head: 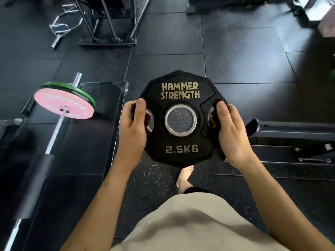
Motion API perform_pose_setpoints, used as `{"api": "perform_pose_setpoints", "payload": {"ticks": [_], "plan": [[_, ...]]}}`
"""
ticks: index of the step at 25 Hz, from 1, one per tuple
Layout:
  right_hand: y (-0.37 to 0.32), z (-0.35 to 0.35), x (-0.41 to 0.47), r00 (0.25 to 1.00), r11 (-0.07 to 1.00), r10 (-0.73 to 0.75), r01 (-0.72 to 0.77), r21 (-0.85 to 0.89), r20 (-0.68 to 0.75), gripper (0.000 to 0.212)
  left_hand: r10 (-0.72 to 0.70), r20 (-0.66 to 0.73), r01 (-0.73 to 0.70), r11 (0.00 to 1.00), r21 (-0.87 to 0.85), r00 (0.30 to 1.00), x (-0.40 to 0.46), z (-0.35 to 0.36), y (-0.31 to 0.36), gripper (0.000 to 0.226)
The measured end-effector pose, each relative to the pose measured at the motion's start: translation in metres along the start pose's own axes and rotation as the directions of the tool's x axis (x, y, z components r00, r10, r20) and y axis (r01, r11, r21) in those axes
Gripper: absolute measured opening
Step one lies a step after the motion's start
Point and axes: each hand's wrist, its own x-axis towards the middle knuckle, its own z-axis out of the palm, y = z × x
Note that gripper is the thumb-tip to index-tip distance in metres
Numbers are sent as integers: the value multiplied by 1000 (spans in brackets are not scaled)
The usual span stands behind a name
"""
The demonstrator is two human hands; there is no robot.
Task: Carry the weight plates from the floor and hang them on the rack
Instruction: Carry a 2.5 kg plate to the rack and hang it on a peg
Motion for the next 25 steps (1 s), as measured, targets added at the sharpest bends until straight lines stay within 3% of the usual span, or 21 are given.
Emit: {"api": "perform_pose_setpoints", "payload": {"ticks": [4,13,25], "plan": [[-20,12,106,999,997,13,-15,77,30,34,-5,-25,6,1000,25,1000,100,30,7,24],[-61,17,320,999,1000,-18,18,-2,-27,41,9,32,-9,1000,-1,999,309,113,17,26],[-111,26,620,951,995,-96,90,-33,-293,57,41,323,-50,999,21,946,641,249,38,28]]}}
